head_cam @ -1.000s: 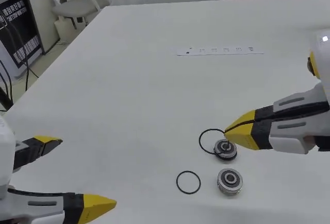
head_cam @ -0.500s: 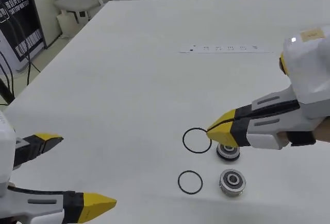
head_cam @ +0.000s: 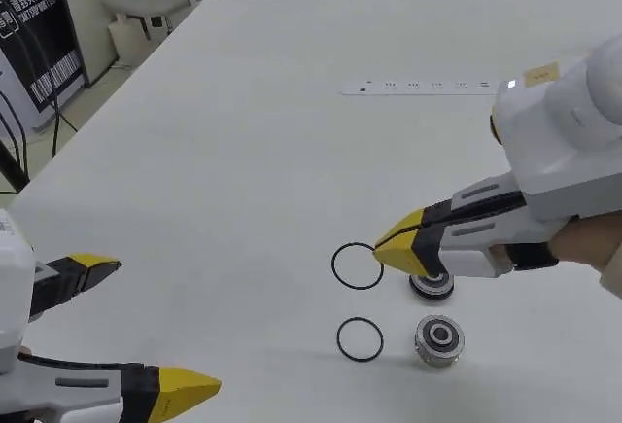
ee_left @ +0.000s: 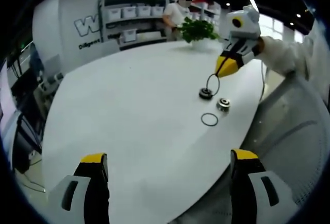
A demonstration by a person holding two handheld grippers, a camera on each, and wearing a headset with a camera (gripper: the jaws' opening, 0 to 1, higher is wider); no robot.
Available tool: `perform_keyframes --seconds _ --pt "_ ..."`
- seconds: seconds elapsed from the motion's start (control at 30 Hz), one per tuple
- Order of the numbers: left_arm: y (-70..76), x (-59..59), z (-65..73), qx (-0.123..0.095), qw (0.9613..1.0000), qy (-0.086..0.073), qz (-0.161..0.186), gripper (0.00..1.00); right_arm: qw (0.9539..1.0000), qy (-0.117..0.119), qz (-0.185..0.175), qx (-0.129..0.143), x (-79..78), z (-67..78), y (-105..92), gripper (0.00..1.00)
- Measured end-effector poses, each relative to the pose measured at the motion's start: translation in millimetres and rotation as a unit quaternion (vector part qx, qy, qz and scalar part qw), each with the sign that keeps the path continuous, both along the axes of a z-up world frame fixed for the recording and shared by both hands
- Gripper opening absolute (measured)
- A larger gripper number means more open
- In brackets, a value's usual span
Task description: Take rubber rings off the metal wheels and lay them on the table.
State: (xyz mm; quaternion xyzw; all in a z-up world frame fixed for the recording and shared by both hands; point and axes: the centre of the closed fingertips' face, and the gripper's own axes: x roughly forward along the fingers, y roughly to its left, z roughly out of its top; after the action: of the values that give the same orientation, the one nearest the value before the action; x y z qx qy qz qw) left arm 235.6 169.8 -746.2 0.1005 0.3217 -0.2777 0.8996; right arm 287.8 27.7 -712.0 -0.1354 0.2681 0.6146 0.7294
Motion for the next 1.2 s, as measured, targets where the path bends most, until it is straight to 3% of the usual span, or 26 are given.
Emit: perform_keyframes --seconds 0.3,0.8,1.2 --pt "0.8 -0.7 -3.5 0.0 1.0 0.004 0.002 1.0 0.9993 0.03 0.013 -0.019 -15.8 -30.2 8.5 0.0" --pt "-0.4 -1.5 -4.2 -0.004 1.0 0.003 0.004 0.98 0.9967 0.069 0.017 -0.038 -29.9 -58.7 7.1 0.0" --pt "-1.1 -2.1 -4.5 -0.006 0.9999 0.005 0.007 0.98 0.9945 0.082 0.014 -0.064 -33.4 -78.5 0.5 0.0"
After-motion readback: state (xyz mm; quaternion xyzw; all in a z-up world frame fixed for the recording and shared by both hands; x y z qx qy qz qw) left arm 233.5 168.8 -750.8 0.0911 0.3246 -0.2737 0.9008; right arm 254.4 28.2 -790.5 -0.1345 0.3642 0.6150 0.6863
